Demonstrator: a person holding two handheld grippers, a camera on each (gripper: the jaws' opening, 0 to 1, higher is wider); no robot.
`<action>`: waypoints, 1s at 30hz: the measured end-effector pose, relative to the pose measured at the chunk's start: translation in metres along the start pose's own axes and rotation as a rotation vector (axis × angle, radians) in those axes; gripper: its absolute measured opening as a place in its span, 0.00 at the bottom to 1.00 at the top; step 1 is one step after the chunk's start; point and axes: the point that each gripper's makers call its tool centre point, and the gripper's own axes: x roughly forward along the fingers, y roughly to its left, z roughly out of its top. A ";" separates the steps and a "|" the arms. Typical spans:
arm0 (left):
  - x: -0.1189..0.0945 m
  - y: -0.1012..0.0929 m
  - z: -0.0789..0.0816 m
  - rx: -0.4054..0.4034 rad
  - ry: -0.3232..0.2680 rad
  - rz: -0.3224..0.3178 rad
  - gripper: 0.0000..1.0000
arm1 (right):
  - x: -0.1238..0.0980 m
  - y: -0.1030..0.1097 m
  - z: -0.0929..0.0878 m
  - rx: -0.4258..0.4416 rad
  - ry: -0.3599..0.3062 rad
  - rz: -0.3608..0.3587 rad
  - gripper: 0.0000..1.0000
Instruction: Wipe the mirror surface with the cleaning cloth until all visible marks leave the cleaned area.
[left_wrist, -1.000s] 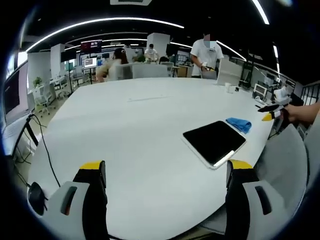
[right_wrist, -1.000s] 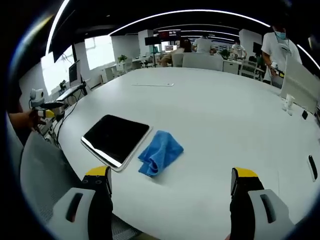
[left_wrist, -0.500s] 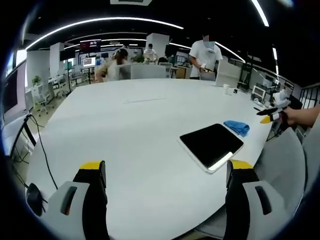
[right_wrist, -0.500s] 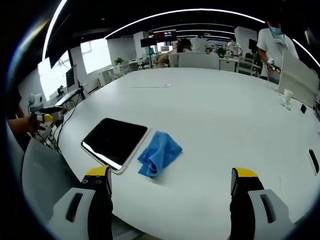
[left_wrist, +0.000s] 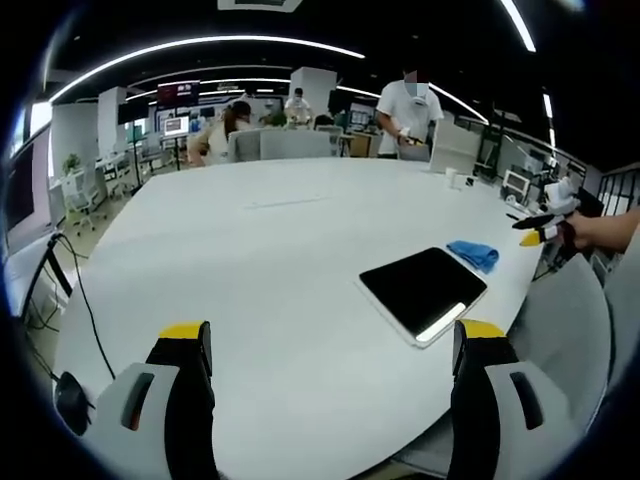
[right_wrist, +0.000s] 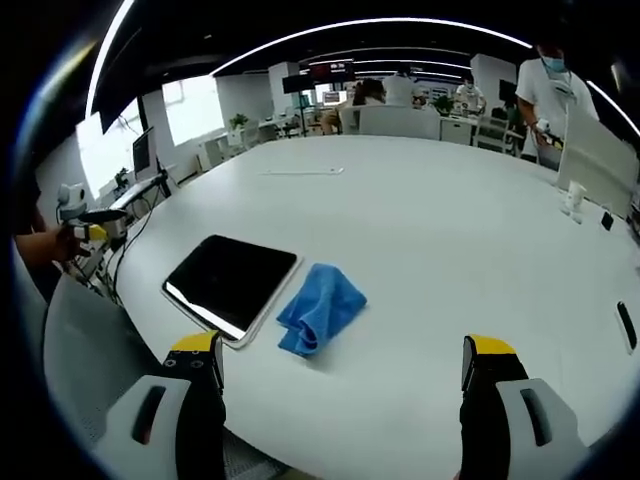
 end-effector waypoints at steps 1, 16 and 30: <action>0.000 0.001 0.000 0.000 0.000 0.001 0.99 | 0.000 -0.001 0.001 0.003 -0.001 -0.002 0.99; -0.001 0.005 0.006 -0.001 -0.007 0.009 0.99 | 0.002 0.000 0.007 0.007 -0.010 -0.008 0.99; -0.001 0.006 0.007 0.000 -0.009 0.011 0.99 | 0.000 0.002 0.017 0.016 -0.022 -0.013 0.98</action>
